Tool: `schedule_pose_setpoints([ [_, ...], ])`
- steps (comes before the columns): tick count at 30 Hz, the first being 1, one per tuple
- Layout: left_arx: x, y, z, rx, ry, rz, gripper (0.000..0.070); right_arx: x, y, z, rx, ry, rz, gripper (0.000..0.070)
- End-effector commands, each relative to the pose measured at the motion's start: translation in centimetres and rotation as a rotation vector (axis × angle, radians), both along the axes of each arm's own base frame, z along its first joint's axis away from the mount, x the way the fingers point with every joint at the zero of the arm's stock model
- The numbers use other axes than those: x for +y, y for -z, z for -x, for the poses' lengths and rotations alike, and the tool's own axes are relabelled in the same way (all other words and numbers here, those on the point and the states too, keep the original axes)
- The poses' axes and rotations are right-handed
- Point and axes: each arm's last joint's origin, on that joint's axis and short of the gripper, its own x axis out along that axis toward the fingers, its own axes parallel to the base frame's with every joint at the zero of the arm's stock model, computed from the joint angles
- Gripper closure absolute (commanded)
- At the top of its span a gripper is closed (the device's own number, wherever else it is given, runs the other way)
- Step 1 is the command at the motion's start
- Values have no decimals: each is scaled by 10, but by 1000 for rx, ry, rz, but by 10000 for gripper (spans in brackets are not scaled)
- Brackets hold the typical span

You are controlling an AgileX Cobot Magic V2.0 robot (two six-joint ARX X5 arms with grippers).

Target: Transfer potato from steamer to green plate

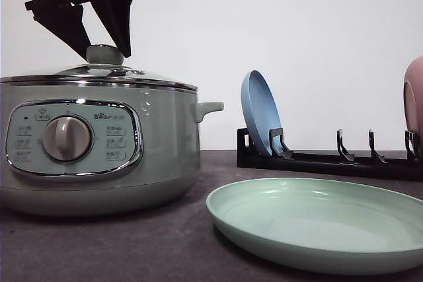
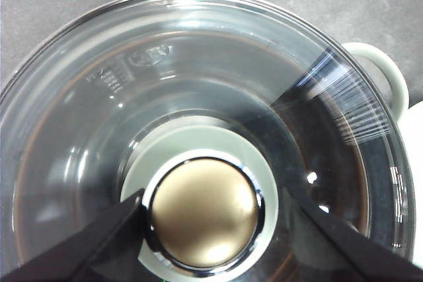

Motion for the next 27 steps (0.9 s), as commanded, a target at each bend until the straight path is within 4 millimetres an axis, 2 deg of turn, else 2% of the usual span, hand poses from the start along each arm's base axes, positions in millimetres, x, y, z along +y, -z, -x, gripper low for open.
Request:
schedule_pose_setpoints([
  [1, -3, -5, -3, -22, 17, 3, 309, 3, -5, -1, -22, -11, -7, 297],
  [9, -3, -4, -2, -5, 4, 5, 324, 2, -5, -1, -23, -10, -8, 297],
  [13, -3, -3, -3, 1, -3, 7, 399, 3, -5, -1, -23, -10, -8, 297],
  [20, -3, -1, -3, 12, -7, 5, 408, 2, -5, -1, -23, -10, -9, 297],
  [24, -4, -1, -4, 20, -19, 10, 504, 3, -6, -2, -26, -9, -13, 297],
  [27, -4, -1, -4, 20, -22, 12, 622, 3, -6, -2, -30, -9, -16, 297],
])
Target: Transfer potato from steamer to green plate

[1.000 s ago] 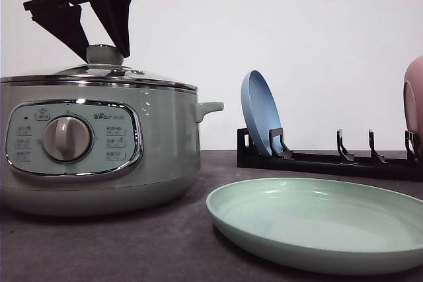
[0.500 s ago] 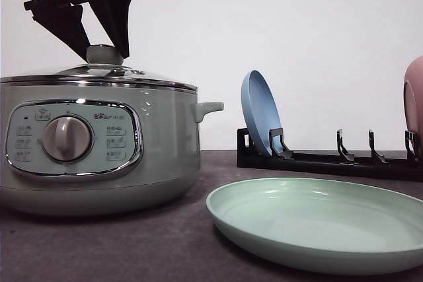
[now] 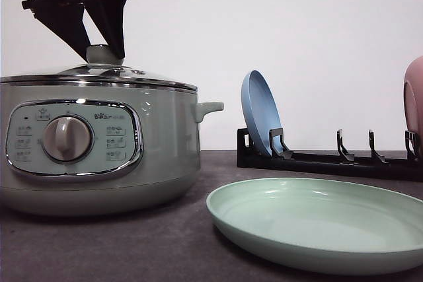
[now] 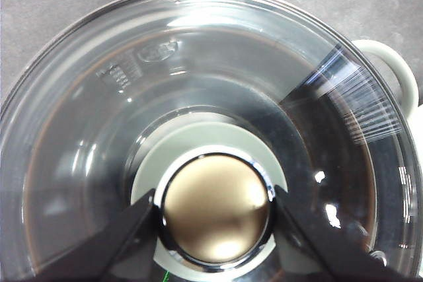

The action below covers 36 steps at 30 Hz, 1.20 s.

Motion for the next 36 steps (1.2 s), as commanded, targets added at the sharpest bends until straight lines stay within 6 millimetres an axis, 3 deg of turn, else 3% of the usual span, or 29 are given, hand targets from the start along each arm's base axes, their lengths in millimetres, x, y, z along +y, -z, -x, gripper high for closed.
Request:
schedule_pose_setpoints([
  [1, -5, 0, -4, 14, -12, 22, 679, 3, -6, -2, -26, -9, -13, 297],
  [13, -3, -5, -3, -16, -23, 31, 699, 3, -7, -2, -35, -7, -23, 297],
  [22, 7, -34, 15, -135, -31, 80, 699, 3, -7, -2, -35, -7, -23, 297],
  [28, 24, -57, 33, -220, -71, 95, 699, 3, -7, -2, -28, -3, -24, 296],
  [36, 66, -84, 64, -308, -203, 81, 699, 3, -7, -2, -15, 3, -27, 296],
])
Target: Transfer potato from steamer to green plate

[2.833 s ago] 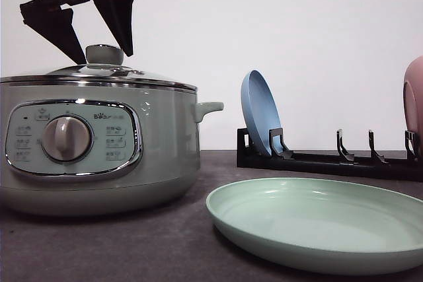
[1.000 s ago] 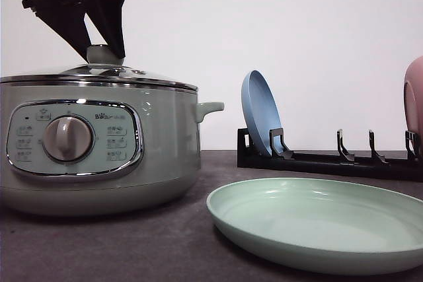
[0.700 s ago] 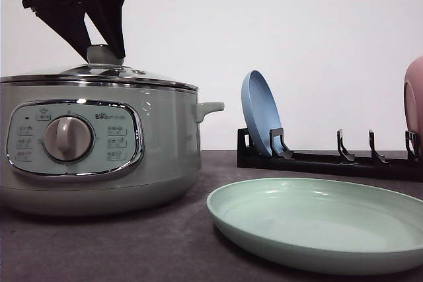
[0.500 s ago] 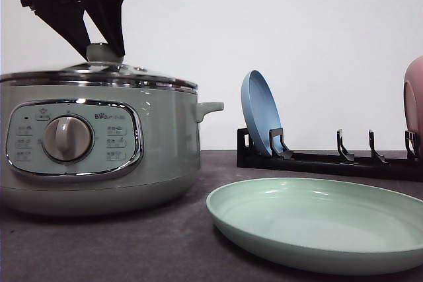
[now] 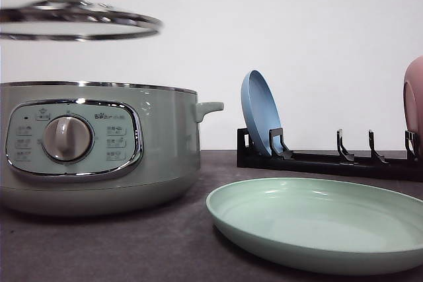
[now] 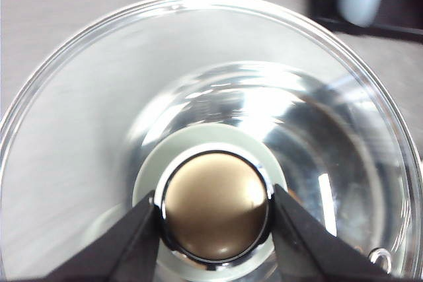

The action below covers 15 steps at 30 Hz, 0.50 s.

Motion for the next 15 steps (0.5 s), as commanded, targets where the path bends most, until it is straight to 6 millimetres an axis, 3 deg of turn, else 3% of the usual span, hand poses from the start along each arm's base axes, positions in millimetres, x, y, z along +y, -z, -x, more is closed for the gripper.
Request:
schedule_pose_setpoints([
  [1, 8, -17, 8, -84, -24, 14, 699, 3, -5, -1, -4, 1, -14, 296],
  [7, 40, -25, 23, -105, -163, -33, 700, 3, -5, -1, 0, 3, -15, 296],
  [15, 68, -24, 26, -81, -300, -50, 700, 2, -5, -2, 12, 44, -6, 296],
])
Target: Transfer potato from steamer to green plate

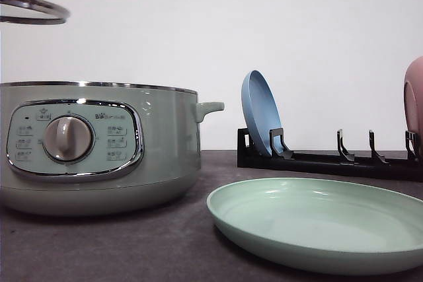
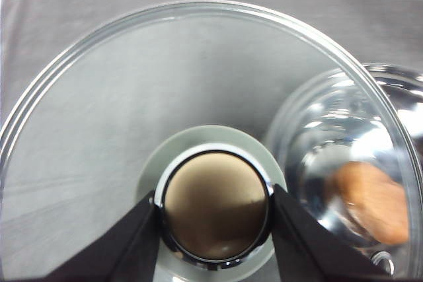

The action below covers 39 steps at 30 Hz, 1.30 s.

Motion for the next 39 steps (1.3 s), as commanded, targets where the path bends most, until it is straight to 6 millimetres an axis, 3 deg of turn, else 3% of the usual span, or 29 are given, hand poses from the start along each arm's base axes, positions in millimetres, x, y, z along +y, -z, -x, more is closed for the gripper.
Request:
schedule_pose_setpoints([
  [1, 3, -12, 1, -76, -11, -14, 700, 3, -5, -2, 1, 6, -13, 296],
  [7, 10, -13, 2, -79, -42, -16, 700, 5, -2, -5, 29, 27, -11, 295],
  [12, 10, -13, 2, -80, -43, -15, 700, 17, -4, -20, 52, 31, 6, 294],
  [18, 10, -13, 2, -79, -43, -15, 700, 49, -21, -55, 58, 15, 24, 273],
  [24, 10, -13, 2, -79, -44, -15, 700, 96, -29, -96, 51, -5, 30, 271],
  [28, 10, -13, 2, -79, -44, -15, 700, 125, -23, -118, 32, 10, 56, 213],
  [39, 10, -13, 2, -79, -44, -15, 700, 189, 31, -150, 30, 44, 163, 210],
])
